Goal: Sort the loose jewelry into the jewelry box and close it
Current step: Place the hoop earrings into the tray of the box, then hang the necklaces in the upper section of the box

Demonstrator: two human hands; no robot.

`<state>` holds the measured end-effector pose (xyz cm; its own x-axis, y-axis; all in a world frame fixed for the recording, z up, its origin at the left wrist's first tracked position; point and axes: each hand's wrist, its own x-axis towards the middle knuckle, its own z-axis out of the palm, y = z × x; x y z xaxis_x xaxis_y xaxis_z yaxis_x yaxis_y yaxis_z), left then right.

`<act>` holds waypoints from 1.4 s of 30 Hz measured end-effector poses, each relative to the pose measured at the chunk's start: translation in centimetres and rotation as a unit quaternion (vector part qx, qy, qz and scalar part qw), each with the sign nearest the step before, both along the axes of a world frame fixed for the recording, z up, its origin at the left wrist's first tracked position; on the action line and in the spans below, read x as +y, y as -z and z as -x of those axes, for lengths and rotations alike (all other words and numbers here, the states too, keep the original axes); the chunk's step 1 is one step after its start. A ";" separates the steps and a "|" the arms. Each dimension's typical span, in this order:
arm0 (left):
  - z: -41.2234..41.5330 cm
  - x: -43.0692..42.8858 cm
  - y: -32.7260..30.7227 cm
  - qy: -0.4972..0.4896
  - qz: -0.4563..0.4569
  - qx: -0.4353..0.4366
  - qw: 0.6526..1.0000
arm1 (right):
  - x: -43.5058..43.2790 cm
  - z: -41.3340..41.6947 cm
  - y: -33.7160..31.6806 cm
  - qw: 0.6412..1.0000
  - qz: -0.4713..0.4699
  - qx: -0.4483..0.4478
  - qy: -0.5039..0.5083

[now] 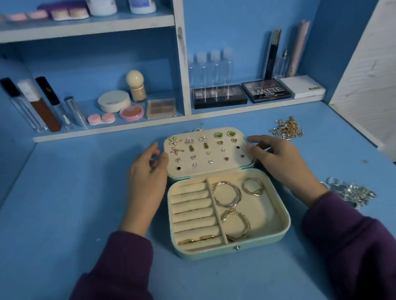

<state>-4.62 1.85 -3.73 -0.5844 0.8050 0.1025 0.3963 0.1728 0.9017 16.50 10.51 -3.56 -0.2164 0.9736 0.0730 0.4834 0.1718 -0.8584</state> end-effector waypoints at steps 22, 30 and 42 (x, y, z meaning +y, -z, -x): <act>0.3 -0.7 -0.6 0.064 -0.164 -0.236 0.956 | -0.7 0.1 -0.3 0.982 -0.006 0.186 -0.011; 1.9 0.2 1.7 -0.004 -0.097 -0.026 0.995 | -1.2 -1.8 -1.3 0.953 0.033 0.291 -0.080; 2.7 2.6 2.3 0.019 0.052 0.143 0.988 | -1.3 -4.5 -2.0 0.950 0.054 0.166 -0.261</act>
